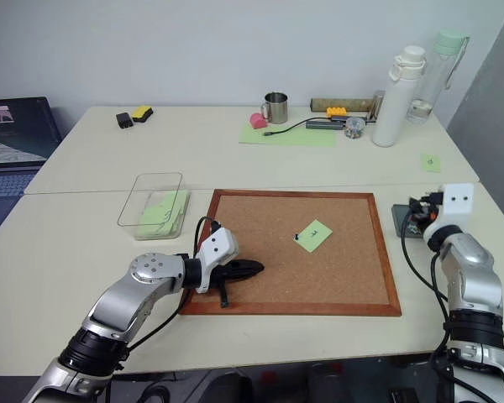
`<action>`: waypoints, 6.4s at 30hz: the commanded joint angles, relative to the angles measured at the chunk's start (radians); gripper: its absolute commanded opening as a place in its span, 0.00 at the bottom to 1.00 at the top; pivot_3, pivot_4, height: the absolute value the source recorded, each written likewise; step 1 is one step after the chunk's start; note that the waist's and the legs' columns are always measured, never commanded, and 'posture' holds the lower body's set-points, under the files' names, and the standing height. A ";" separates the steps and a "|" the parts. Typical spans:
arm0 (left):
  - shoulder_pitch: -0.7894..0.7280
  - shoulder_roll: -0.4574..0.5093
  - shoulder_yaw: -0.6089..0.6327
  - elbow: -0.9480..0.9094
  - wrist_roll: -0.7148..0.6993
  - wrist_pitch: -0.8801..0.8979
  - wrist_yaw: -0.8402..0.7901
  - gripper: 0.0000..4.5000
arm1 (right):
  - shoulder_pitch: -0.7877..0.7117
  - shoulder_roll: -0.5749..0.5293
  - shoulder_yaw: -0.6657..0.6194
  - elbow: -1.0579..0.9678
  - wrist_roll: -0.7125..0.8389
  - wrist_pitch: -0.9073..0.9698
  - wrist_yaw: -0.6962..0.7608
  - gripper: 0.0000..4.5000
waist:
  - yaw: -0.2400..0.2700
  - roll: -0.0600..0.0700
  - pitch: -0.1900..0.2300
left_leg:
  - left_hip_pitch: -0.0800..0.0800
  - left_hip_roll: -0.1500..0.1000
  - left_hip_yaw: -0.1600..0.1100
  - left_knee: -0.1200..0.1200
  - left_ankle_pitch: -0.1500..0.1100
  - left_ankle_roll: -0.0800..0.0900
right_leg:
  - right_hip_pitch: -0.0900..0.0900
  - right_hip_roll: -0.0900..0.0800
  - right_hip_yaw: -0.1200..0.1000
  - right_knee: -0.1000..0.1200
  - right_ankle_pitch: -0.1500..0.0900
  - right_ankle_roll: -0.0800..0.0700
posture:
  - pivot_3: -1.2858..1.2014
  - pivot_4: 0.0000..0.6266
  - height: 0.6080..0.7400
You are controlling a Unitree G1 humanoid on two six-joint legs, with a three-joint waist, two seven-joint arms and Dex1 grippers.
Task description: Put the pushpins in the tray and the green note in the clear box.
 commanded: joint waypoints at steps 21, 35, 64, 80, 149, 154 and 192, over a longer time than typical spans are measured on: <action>0.043 0.028 -0.012 -0.007 0.006 0.063 0.002 0.00 | 0.005 0.229 0.458 -0.169 -0.100 0.118 0.048 0.40 | 0.001 -0.001 0.000 | 0.001 0.000 -0.002 0.001 0.000 0.000 | 0.002 0.000 -0.003 -0.001 0.000 0.000 | 0.52 0.24 1.00; 0.061 0.028 -0.008 -0.030 0.004 0.070 0.013 0.00 | -0.012 0.255 0.458 -0.091 -0.131 0.084 0.084 0.16 | -0.001 -0.001 0.000 | 0.001 0.000 -0.002 0.000 0.000 0.000 | 0.002 0.000 -0.003 -0.001 0.000 0.000 | 0.52 0.24 1.00; 0.008 -0.075 0.096 -0.007 -0.129 0.136 0.042 0.04 | 0.017 0.118 0.515 -0.312 -0.229 -0.020 0.162 0.00 | 0.005 -0.002 -0.001 | 0.000 -0.001 -0.003 0.001 0.000 0.000 | 0.002 -0.001 -0.006 -0.002 0.000 0.000 | 0.52 0.24 1.00; -0.171 -0.251 0.357 0.041 -0.427 0.431 0.213 0.74 | 0.039 -0.096 0.592 -0.363 -0.412 -0.388 0.309 0.00 | 0.024 -0.004 0.001 | -0.002 -0.001 -0.005 0.002 0.000 0.000 | 0.002 -0.002 -0.008 -0.002 0.000 0.000 | 0.52 0.24 1.00; -0.222 -0.178 0.165 0.011 -0.375 0.156 0.068 0.95 | -0.101 -0.006 0.494 -0.397 -0.408 -0.554 0.329 0.00 | 0.026 -0.004 0.003 | -0.001 -0.006 -0.022 0.006 0.001 -0.002 | 0.013 -0.009 -0.024 -0.004 0.000 -0.001 | 0.52 0.24 1.00; -0.224 -0.184 0.169 0.003 -0.388 0.173 0.065 0.76 | -0.100 0.003 0.495 -0.401 -0.410 -0.539 0.328 0.00 | 0.026 -0.004 0.003 | -0.001 -0.006 -0.022 0.006 0.001 -0.001 | 0.013 -0.009 -0.025 -0.004 0.000 -0.001 | 0.52 0.24 1.00; -0.233 -0.188 0.183 0.053 -0.371 0.271 0.147 0.01 | -0.029 -0.005 0.400 -0.406 -0.386 -0.447 0.271 0.00 | 0.027 -0.004 0.003 | -0.002 -0.005 -0.023 0.006 0.001 -0.001 | 0.013 -0.007 -0.025 -0.004 0.000 -0.001 | 0.52 0.24 1.00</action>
